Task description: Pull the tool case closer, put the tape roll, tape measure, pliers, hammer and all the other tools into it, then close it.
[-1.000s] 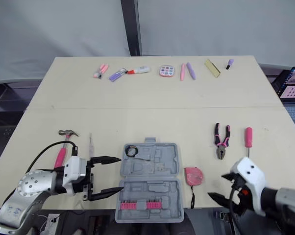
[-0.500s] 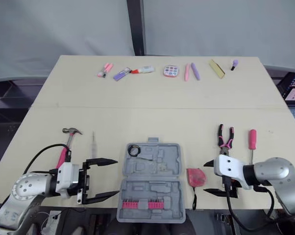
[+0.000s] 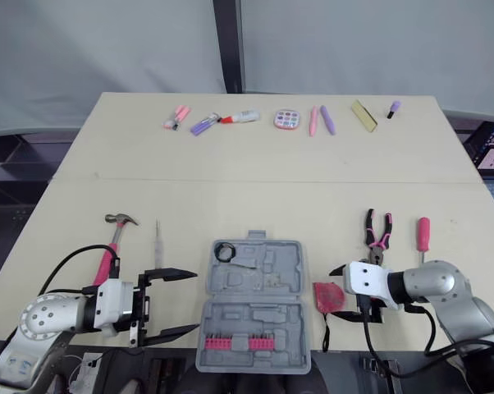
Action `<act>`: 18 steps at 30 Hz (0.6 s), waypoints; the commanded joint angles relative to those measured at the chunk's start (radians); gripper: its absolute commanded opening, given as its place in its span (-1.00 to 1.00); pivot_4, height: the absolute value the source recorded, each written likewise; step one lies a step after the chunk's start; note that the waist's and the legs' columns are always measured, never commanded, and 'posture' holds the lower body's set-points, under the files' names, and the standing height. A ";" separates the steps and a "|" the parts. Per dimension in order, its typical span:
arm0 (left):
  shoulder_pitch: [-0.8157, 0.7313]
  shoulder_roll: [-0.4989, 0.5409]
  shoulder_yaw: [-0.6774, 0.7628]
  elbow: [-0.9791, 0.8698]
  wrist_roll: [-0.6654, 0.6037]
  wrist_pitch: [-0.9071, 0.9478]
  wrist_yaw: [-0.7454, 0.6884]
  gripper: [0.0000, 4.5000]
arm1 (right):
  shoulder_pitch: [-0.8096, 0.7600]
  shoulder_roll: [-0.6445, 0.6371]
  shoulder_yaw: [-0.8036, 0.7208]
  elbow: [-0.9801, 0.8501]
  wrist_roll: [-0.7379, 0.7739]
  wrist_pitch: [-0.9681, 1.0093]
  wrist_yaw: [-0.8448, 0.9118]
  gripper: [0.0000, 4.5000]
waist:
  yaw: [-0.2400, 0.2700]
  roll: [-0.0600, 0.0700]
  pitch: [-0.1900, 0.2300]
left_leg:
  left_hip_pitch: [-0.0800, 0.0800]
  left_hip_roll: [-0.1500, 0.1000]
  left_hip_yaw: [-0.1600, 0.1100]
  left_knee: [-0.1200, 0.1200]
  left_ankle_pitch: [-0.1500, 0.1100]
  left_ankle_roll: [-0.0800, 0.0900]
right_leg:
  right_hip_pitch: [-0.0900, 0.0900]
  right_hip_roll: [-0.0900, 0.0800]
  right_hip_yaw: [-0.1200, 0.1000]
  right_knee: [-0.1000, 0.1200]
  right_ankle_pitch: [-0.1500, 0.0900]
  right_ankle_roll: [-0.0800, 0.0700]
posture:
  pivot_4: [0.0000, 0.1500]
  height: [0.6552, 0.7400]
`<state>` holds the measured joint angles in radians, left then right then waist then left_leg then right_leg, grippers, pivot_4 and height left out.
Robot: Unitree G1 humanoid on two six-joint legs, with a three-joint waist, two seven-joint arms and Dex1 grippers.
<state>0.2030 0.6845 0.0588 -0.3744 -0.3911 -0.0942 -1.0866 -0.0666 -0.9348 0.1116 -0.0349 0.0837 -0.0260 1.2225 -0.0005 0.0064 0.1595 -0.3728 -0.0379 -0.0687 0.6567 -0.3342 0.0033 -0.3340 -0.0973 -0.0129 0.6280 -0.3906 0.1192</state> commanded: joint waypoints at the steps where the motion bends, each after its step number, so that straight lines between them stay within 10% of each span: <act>1: 0.005 0.008 0.005 -0.015 -0.014 -0.004 -0.003 1.00 | -0.006 0.017 0.009 0.014 -0.010 -0.021 -0.017 0.95 | 0.000 0.000 0.000 | 0.000 0.000 0.000 0.000 0.000 0.000 | 0.000 0.000 0.000 0.000 0.000 0.000 | 1.00 1.00; 18: 0.021 0.018 0.021 -0.033 -0.022 0.013 0.003 1.00 | -0.039 0.051 0.044 0.058 -0.039 -0.008 -0.022 0.95 | -0.001 0.000 0.000 | 0.000 0.000 0.000 0.000 0.000 0.000 | 0.000 0.000 -0.001 0.000 0.000 0.000 | 1.00 1.00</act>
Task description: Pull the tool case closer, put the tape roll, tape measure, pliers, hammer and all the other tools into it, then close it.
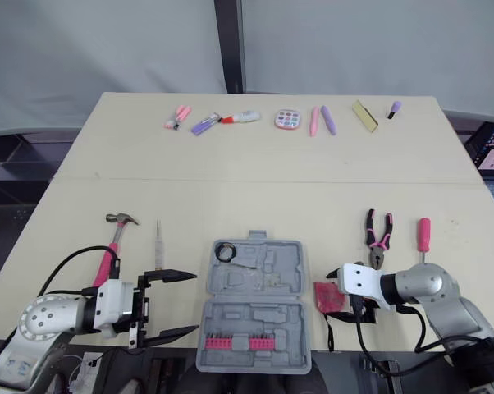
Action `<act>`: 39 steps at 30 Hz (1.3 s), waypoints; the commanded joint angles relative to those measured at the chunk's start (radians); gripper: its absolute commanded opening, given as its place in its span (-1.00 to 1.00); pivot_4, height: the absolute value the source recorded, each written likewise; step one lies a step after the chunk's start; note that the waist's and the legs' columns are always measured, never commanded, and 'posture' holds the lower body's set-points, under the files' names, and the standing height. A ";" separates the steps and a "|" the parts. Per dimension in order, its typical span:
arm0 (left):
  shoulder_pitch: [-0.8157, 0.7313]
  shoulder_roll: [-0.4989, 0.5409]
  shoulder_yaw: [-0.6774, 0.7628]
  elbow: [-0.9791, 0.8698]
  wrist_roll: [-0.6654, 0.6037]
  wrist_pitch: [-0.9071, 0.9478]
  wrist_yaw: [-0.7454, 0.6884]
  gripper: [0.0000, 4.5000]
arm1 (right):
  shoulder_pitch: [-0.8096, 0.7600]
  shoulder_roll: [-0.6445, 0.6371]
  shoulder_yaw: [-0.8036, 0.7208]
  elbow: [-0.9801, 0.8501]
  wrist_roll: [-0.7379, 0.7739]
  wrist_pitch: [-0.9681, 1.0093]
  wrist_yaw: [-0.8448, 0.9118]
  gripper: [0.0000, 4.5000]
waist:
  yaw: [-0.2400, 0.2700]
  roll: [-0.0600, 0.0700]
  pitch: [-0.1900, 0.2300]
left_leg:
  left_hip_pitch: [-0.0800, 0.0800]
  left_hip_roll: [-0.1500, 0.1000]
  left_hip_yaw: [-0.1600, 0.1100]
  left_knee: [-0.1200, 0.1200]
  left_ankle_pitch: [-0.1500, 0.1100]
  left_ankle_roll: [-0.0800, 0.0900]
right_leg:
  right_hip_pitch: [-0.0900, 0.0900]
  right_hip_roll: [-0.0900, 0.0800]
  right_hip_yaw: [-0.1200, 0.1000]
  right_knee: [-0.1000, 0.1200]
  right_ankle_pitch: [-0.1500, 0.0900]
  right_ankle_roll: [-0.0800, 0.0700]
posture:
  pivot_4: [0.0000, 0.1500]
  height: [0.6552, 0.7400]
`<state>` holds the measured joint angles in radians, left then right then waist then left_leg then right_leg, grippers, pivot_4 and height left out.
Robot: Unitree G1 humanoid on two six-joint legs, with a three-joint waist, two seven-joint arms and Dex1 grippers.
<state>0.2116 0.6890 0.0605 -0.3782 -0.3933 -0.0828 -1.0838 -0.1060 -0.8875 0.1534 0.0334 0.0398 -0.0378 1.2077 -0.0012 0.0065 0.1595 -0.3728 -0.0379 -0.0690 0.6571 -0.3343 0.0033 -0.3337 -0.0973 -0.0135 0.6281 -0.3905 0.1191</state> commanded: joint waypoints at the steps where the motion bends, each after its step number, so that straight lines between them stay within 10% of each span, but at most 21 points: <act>1: 0.013 0.014 0.020 -0.030 -0.020 0.002 0.001 1.00 | 0.001 0.004 0.003 -0.011 0.003 0.002 -0.006 0.95 | 0.000 0.000 0.000 | 0.000 0.000 0.000 0.000 0.000 0.000 | 0.000 0.000 0.000 0.000 0.000 0.000 | 1.00 1.00; 9: 0.016 0.010 0.015 -0.041 -0.015 0.009 0.006 1.00 | 0.005 0.002 0.003 -0.013 -0.002 0.001 0.000 0.95 | 0.000 0.000 0.000 | 0.000 0.000 0.000 0.000 0.000 0.000 | 0.000 0.000 0.000 0.000 0.000 0.000 | 1.00 1.00; 14: 0.017 0.009 0.011 -0.043 -0.013 0.011 0.010 1.00 | 0.009 -0.002 0.001 -0.018 -0.002 0.008 0.002 0.30 | 0.000 0.000 0.000 | 0.000 0.000 0.000 0.000 0.000 0.000 | 0.000 0.000 0.000 0.000 0.000 0.000 | 1.00 1.00; 29: -0.032 -0.022 -0.005 0.016 -0.014 0.035 0.037 1.00 | -0.133 -0.101 0.006 -0.246 -0.006 0.321 0.042 0.30 | -0.001 0.002 0.001 | 0.000 0.001 -0.001 0.000 0.000 0.000 | 0.000 0.000 -0.001 0.000 0.000 0.000 | 1.00 1.00; 39: -0.074 -0.034 -0.012 0.062 0.026 0.040 0.069 1.00 | -0.559 -0.059 0.270 -0.306 -0.171 0.776 0.077 0.30 | -0.002 0.003 0.002 | -0.003 0.000 -0.001 0.002 0.000 0.000 | -0.008 -0.002 -0.001 0.009 0.000 0.000 | 1.00 1.00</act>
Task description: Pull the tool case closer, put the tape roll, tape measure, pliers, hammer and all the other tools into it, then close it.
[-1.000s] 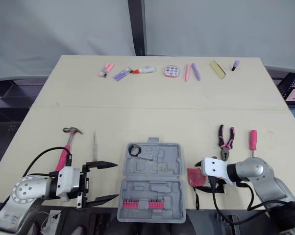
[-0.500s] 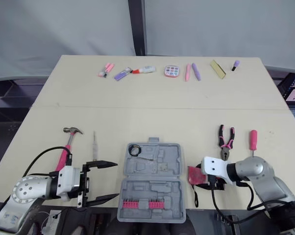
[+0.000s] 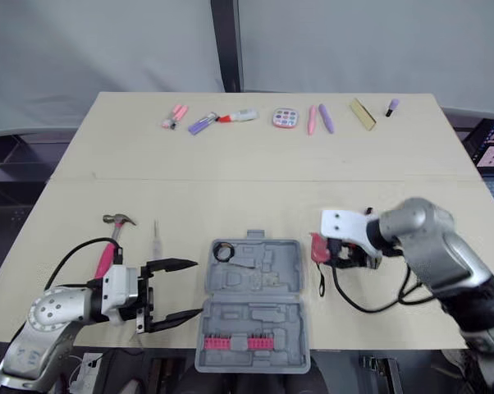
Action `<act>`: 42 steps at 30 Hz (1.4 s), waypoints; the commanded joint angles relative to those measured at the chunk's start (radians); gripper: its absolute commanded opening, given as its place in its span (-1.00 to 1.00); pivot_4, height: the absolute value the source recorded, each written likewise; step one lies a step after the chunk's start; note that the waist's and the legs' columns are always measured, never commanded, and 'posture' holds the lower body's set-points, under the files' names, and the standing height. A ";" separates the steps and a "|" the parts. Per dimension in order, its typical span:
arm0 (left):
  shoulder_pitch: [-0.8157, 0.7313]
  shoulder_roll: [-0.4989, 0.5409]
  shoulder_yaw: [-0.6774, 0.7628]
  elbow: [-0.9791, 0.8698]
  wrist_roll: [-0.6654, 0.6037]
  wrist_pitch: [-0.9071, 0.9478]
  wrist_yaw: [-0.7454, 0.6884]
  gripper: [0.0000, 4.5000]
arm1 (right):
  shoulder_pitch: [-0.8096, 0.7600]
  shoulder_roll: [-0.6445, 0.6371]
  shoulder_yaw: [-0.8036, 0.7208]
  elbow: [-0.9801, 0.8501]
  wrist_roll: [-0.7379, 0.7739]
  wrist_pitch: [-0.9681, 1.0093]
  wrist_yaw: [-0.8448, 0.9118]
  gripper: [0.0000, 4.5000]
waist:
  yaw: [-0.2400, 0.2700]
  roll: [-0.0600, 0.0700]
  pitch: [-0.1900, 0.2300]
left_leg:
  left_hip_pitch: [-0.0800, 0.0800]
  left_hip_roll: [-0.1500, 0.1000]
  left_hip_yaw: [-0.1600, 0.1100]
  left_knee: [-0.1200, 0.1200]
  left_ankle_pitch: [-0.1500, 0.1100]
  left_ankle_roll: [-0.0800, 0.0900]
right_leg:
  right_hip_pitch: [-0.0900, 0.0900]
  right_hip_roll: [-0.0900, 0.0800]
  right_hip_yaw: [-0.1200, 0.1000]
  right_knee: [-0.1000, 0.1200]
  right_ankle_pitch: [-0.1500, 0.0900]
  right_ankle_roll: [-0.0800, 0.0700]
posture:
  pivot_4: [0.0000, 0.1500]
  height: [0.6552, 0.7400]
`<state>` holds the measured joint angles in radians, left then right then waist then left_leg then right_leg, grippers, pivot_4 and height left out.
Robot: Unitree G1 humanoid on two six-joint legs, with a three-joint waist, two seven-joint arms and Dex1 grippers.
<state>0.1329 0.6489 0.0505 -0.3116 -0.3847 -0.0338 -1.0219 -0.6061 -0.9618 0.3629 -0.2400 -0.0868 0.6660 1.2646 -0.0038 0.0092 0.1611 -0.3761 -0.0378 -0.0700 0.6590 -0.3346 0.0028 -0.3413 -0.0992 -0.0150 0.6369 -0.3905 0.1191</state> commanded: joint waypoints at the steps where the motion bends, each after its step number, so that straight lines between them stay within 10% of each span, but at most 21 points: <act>1: 0.003 0.004 -0.005 -0.005 0.019 -0.008 0.009 1.00 | -0.083 0.026 0.081 -0.034 -0.048 0.097 0.024 0.30 | 0.000 0.000 0.000 | 0.000 0.000 -0.001 0.000 0.000 0.000 | 0.000 0.000 0.000 0.001 0.000 0.000 | 1.00 1.00; 13: 0.002 -0.003 0.026 -0.001 0.005 0.041 0.065 1.00 | -0.352 0.139 0.355 -0.057 -0.071 0.383 0.079 0.30 | -0.002 0.000 0.000 | 0.000 -0.002 -0.002 0.001 0.000 -0.001 | -0.003 -0.004 -0.001 0.007 0.000 0.000 | 1.00 1.00; 42: 0.049 -0.003 0.040 0.006 0.008 0.015 0.069 1.00 | -0.333 0.237 0.462 0.062 -0.146 0.255 0.009 0.30 | -0.024 0.000 0.000 | 0.000 -0.002 -0.003 0.000 -0.001 -0.001 | -0.004 -0.007 -0.005 0.008 0.000 0.000 | 1.00 1.00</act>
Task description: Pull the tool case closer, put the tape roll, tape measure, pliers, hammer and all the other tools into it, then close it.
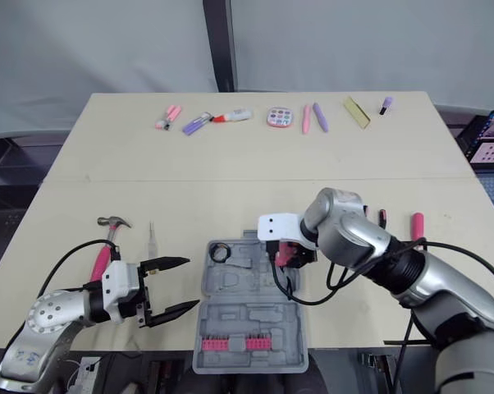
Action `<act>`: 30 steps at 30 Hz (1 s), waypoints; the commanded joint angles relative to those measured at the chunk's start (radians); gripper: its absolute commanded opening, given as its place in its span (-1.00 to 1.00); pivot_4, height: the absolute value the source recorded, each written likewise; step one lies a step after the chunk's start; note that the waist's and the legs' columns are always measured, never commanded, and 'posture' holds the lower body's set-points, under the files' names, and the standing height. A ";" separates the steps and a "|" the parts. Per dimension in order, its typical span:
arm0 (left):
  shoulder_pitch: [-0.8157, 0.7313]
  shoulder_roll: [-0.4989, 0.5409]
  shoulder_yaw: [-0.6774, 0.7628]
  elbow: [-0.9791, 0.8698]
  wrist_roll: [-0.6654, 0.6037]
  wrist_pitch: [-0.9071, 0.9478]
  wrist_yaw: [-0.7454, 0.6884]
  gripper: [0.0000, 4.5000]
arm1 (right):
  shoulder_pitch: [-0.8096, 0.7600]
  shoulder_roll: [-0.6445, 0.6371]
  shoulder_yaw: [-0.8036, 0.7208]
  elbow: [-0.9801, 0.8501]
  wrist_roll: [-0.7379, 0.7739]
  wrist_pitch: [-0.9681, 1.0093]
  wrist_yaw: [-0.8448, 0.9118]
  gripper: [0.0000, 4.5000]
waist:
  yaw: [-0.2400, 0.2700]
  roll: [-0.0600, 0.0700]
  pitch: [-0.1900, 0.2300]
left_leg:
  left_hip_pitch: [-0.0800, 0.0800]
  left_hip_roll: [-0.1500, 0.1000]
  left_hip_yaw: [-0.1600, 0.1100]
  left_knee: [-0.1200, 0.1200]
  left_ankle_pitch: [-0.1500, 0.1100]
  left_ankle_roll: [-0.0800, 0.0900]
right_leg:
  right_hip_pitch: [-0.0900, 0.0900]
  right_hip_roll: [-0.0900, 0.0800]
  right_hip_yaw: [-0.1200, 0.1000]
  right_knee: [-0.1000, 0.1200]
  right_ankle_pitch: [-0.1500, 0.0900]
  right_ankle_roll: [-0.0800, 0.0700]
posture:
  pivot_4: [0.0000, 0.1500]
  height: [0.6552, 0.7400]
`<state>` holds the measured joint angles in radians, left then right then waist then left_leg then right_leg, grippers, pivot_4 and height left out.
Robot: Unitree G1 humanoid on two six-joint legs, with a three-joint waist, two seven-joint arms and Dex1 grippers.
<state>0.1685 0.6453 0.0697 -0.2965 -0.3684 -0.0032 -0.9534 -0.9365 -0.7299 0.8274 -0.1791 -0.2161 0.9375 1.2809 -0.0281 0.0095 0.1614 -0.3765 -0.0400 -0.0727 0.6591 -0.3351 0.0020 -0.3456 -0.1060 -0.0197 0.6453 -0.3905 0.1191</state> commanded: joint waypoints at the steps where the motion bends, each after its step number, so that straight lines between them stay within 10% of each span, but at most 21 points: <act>1: 0.015 0.000 0.020 -0.010 -0.008 -0.016 0.000 1.00 | -0.001 0.007 -0.001 0.005 -0.018 -0.019 -0.008 0.30 | 0.000 0.000 0.000 | 0.000 0.000 0.000 0.000 0.000 0.000 | 0.000 0.000 0.000 0.000 0.000 0.000 | 1.00 1.00; 22: 0.026 -0.001 0.019 -0.022 -0.009 -0.014 0.009 1.00 | -0.006 0.054 -0.009 0.046 -0.044 -0.061 -0.007 0.30 | 0.000 0.000 0.000 | 0.000 -0.001 0.000 0.000 0.000 0.000 | 0.000 -0.001 -0.001 0.000 0.000 0.000 | 1.00 1.00; 25: 0.026 0.000 0.019 -0.021 -0.008 -0.015 0.008 1.00 | -0.007 0.052 -0.011 0.042 -0.043 -0.069 -0.003 0.91 | 0.000 0.000 0.000 | 0.000 -0.001 0.000 0.000 0.000 0.000 | 0.000 -0.001 -0.001 0.000 0.000 0.000 | 1.00 1.00; 30: 0.022 -0.001 0.017 -0.021 -0.009 -0.014 0.009 1.00 | -0.023 0.043 -0.031 0.023 -0.038 -0.079 0.007 0.98 | 0.000 0.000 0.000 | 0.000 -0.001 0.000 0.000 0.000 0.000 | 0.000 -0.001 -0.001 0.000 0.000 0.000 | 1.00 1.00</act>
<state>0.1874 0.6453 0.0703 -0.2967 -0.3684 -0.0047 -0.9478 -0.9359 -0.6775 0.8320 -0.1177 -0.2514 0.8683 1.2752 -0.0281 0.0096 0.1614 -0.3765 -0.0405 -0.0727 0.6591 -0.3351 0.0019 -0.3459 -0.1074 -0.0211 0.6451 -0.3905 0.1191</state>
